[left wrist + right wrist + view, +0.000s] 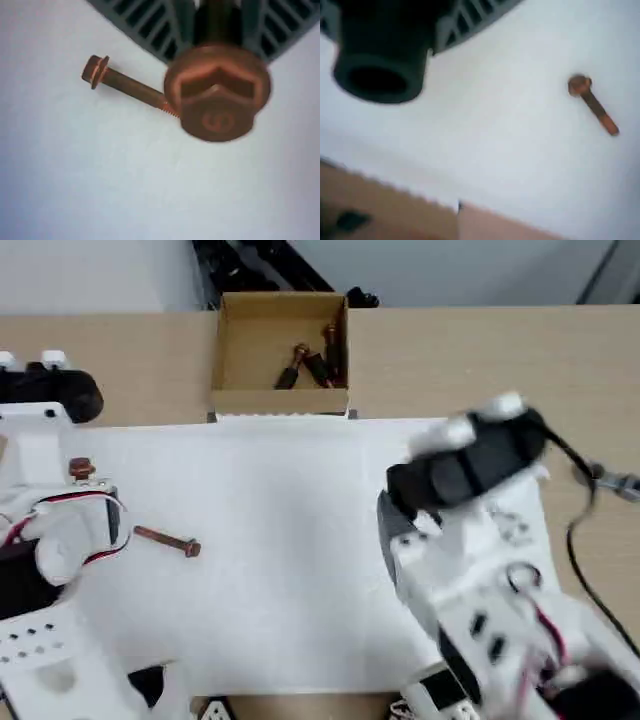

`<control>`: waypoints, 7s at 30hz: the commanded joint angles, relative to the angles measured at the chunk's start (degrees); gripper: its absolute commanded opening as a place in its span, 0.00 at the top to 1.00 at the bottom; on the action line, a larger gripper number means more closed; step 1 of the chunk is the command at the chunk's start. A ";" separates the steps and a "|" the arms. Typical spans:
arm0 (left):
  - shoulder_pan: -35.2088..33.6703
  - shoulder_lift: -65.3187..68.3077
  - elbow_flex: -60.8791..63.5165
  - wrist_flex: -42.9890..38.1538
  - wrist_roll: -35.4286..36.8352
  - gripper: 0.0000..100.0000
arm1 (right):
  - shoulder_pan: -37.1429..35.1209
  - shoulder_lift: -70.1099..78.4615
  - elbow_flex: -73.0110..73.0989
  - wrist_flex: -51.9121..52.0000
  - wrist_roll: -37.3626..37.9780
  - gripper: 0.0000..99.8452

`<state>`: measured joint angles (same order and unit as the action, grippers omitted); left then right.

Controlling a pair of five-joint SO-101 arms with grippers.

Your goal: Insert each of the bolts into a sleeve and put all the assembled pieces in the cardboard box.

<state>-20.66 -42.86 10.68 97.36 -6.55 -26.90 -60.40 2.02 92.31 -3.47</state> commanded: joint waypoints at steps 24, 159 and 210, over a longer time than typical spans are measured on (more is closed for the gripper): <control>17.05 -1.41 7.25 -22.33 11.08 0.99 | -1.45 -40.22 77.27 -57.45 0.35 1.00; 46.15 -23.03 29.67 -37.54 20.92 0.99 | -20.79 -41.71 94.42 -70.37 -3.08 1.00; 45.80 -23.47 35.03 -38.15 24.35 0.82 | -20.53 -41.80 94.42 -71.96 -2.99 1.00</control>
<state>25.32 -65.36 46.46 59.56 17.36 -47.30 -101.71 95.74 21.63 -6.99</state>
